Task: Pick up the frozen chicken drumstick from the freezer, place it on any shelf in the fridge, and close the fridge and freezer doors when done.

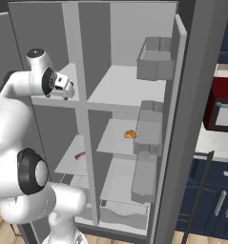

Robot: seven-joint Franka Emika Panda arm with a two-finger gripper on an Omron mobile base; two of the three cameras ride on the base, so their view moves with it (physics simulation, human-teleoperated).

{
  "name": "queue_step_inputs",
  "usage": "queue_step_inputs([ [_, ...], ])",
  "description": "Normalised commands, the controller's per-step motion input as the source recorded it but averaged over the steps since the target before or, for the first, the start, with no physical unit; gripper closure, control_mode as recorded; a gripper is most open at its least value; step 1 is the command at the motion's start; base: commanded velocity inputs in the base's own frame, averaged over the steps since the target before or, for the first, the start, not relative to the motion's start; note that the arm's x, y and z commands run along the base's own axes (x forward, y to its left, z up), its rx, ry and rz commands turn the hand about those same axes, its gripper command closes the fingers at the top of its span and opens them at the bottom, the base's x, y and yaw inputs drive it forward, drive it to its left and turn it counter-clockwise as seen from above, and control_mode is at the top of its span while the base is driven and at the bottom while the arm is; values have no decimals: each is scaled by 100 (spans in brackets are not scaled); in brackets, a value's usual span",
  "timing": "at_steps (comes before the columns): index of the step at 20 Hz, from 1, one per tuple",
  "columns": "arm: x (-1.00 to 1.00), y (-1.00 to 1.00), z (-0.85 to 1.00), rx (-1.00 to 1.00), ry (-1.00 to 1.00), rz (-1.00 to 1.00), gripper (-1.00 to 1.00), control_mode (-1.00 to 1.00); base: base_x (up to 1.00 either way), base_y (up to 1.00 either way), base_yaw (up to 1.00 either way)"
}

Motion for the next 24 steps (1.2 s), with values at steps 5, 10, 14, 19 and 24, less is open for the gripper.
queue_step_inputs([
  [5,42,12,0,2,-10,5,-100,-100,0,0,0],
  [10,48,34,0,2,-3,1,-100,-100,0,0,0],
  [14,51,25,0,2,-3,1,-100,-100,0,0,0],
  [19,45,13,0,0,1,0,-100,-100,0,0,0],
  [24,46,13,-2,0,8,2,-100,-100,0,0,0],
])
